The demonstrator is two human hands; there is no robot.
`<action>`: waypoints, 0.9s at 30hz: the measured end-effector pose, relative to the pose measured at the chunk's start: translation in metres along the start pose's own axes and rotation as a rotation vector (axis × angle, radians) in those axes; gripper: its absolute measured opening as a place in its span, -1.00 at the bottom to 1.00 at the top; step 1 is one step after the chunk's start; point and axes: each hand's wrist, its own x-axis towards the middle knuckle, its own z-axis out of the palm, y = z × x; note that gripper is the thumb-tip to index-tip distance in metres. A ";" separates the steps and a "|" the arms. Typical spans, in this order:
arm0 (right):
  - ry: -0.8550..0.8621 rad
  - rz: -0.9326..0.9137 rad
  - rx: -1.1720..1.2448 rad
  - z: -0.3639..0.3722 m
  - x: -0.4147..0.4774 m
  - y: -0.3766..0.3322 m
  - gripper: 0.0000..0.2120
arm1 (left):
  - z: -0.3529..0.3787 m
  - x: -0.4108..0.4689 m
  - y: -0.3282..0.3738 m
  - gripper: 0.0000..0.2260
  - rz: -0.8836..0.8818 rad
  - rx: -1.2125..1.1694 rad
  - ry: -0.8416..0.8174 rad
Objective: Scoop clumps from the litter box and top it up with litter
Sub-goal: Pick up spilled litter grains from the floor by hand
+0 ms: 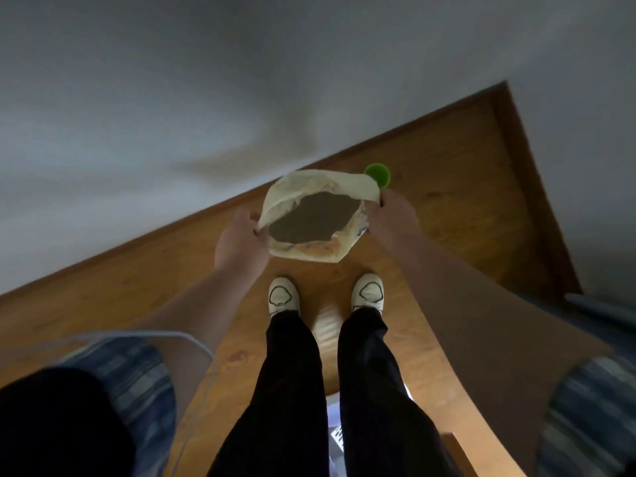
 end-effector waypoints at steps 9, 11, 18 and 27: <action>-0.025 -0.008 -0.041 0.136 0.157 0.083 -0.87 | 0.137 0.155 -0.075 -0.73 -0.050 -0.029 -0.009; -0.034 0.002 -0.052 0.155 0.179 0.096 -0.89 | 0.156 0.178 -0.086 -0.73 -0.052 -0.030 -0.015; -0.114 0.059 0.018 0.175 0.187 0.103 -0.66 | 0.174 0.192 -0.100 -0.66 -0.133 -0.133 -0.062; -0.158 -0.040 -0.184 0.070 0.067 0.040 -0.69 | 0.057 0.064 -0.053 -0.47 0.040 0.357 -0.220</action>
